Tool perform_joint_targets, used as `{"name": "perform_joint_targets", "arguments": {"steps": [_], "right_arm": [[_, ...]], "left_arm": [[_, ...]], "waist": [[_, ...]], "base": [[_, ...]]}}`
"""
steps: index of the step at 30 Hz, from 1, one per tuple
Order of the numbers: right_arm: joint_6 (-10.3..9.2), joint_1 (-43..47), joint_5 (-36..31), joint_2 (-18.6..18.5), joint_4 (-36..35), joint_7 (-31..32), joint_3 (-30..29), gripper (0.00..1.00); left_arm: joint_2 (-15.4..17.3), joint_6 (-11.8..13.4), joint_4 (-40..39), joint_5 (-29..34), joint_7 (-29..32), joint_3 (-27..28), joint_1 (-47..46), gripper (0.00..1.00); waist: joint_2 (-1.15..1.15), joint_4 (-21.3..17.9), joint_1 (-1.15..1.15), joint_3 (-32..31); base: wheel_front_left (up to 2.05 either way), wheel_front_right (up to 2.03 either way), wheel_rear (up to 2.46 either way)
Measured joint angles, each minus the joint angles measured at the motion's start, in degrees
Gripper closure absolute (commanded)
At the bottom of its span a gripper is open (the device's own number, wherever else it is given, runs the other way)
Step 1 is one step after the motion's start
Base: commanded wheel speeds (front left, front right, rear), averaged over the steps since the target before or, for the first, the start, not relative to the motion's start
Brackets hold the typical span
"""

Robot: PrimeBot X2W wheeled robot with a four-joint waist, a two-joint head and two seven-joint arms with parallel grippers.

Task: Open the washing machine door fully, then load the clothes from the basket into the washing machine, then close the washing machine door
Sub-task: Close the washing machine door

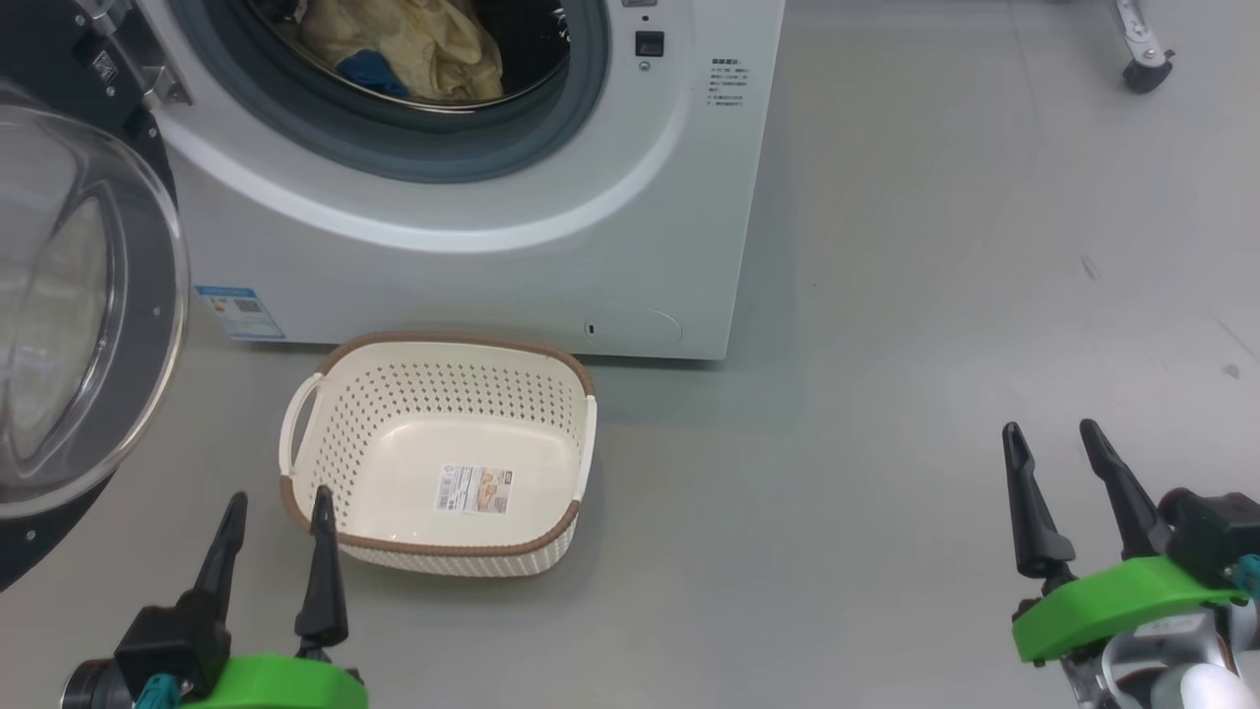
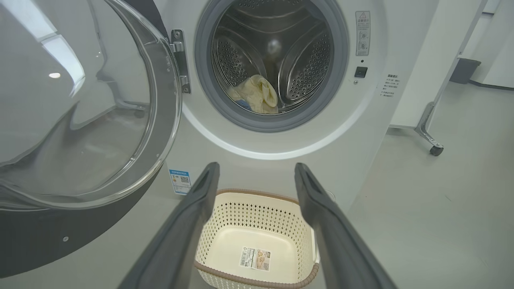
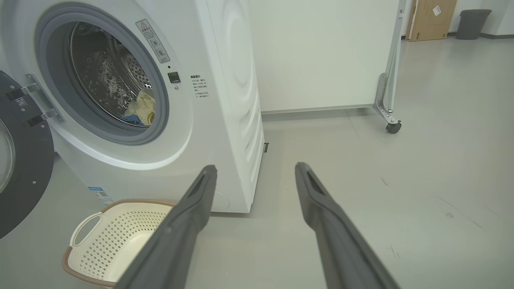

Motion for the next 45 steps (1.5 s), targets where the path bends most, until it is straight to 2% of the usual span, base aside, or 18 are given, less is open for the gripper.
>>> {"name": "perform_joint_targets", "arguments": {"steps": [11,24,32,38,45], "right_arm": [[0.0,0.1,-0.1,0.0,0.0,0.0,-0.4,0.0],[0.0,0.1,-0.5,0.0,0.1,0.6,0.7,0.0],[0.0,0.1,-0.6,0.0,-0.1,1.4,1.4,0.0],[0.0,0.1,-0.6,0.0,-0.2,1.9,1.7,0.0],[0.0,0.0,-0.6,0.0,-0.2,1.9,2.2,0.0]], "left_arm": [[-0.2,-0.5,0.3,0.4,0.0,-1.3,-0.4,0.0],[-0.8,0.1,1.0,0.4,0.0,-1.8,-0.9,0.0],[-1.3,0.5,1.0,0.4,0.0,-1.5,-0.9,0.0],[-1.9,0.7,1.1,0.4,0.0,-1.0,-0.9,0.0],[-2.1,0.7,1.2,0.5,0.0,-0.2,-0.9,0.0]], "waist": [[0.0,5.9,0.0,-0.6],[0.0,19.3,0.0,-1.5],[0.0,25.7,0.0,-1.6],[0.0,28.6,0.0,-1.6],[0.0,29.4,0.0,-1.5]], "base": [[0.0,0.0,0.0],[0.0,0.0,0.0],[0.0,0.0,0.0],[0.0,0.0,0.0],[0.0,0.0,0.0]]}}
